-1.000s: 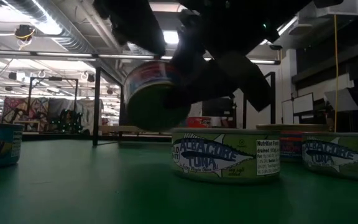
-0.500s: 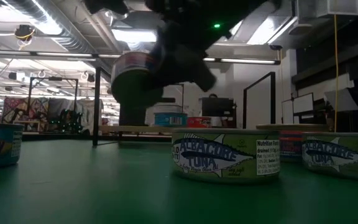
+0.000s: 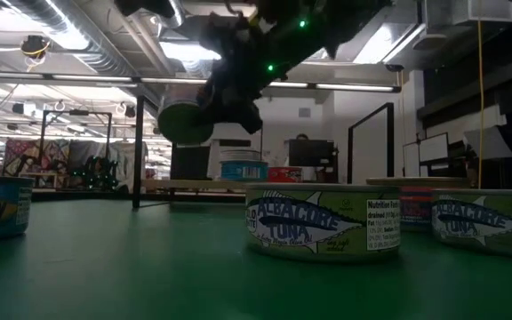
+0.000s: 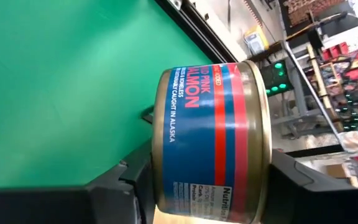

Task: Stack canned seafood by type on shelf
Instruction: Put the blue pink tuna can on the shelf

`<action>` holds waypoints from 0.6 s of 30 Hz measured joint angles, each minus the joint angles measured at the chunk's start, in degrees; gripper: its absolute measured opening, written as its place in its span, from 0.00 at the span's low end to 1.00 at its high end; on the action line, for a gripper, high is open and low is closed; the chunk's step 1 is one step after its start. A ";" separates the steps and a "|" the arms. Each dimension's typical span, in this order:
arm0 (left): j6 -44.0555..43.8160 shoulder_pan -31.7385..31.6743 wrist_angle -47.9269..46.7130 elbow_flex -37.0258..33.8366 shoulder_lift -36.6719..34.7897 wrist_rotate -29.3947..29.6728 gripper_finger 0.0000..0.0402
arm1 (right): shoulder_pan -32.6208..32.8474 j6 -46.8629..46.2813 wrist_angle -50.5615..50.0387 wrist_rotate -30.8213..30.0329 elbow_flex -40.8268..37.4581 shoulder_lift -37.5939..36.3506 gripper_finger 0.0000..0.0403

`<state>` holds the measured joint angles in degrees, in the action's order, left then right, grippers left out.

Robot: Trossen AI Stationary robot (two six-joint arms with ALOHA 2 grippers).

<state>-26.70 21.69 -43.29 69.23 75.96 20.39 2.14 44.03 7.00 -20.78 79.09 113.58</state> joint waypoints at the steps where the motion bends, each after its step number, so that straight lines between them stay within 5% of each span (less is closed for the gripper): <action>1: 0.02 0.00 0.01 0.00 0.00 0.02 0.33 | -0.84 -0.02 0.06 1.35 0.00 0.00 0.47; 18: -0.18 -0.07 0.23 -0.04 0.00 0.14 0.33 | -6.81 4.41 8.16 4.25 0.04 5.37 0.47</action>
<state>-26.87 21.62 -43.05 69.19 75.96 20.53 -4.68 48.45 15.16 -16.53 79.13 118.95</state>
